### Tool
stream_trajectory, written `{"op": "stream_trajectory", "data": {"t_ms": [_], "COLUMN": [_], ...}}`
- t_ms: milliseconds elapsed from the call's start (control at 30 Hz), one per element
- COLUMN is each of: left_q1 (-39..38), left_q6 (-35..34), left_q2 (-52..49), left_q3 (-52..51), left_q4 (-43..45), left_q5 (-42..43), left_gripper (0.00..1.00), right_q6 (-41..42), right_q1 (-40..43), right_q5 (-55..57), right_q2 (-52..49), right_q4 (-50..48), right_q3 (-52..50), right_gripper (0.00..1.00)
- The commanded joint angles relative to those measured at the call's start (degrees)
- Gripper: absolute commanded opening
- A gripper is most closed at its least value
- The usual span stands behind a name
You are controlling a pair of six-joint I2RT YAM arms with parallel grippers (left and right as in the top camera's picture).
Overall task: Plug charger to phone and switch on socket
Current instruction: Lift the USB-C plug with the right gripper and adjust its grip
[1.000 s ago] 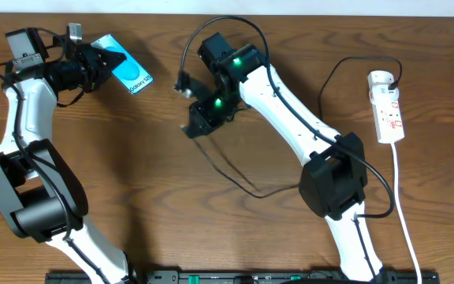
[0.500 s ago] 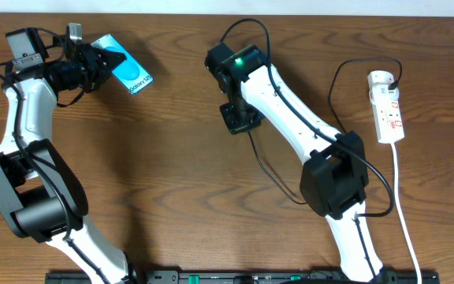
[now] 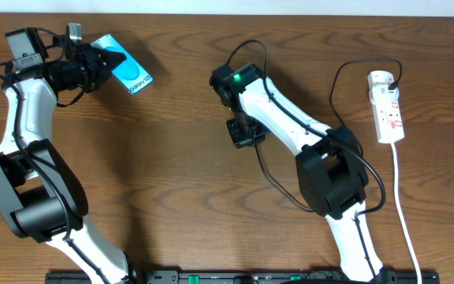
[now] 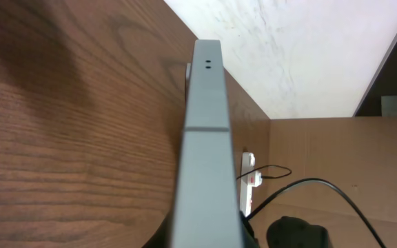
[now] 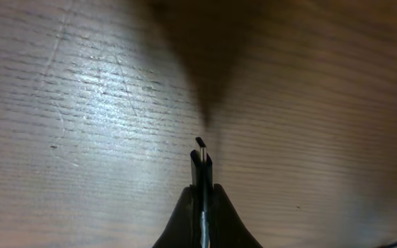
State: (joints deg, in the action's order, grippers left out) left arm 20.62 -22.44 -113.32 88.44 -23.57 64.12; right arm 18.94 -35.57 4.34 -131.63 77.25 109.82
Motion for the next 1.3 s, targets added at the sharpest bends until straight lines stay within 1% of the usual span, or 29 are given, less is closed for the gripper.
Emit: {"op": "stream_trajectory", "data": {"t_ms": [0,633,867,1267], "left_q1": [0.48,0.48,0.48,0.48], "left_q6": [0.76,0.76,0.79,0.76], "left_q2": [1.42,1.42,1.42,1.42], "left_q3": [0.66,0.66,0.66,0.66], "left_q4": [0.24,0.24,0.26,0.24], "left_q5": [1.05,1.03,1.03,1.03], "left_gripper": [0.07,0.07,0.07,0.07], "right_q6": [0.96,0.98,1.53,2.08], "right_q1": [0.22,-0.13,-0.31,-0.52], "right_q5": [-0.94,-3.06,-4.39,-4.85], "right_q2": [0.04,0.04,0.04,0.04], "right_q4": [-0.5,-4.31,-7.08,-9.25], "right_q3": [-2.01,-5.33,-9.57,-13.75], "right_gripper": [0.01,0.01,0.01,0.01]}}
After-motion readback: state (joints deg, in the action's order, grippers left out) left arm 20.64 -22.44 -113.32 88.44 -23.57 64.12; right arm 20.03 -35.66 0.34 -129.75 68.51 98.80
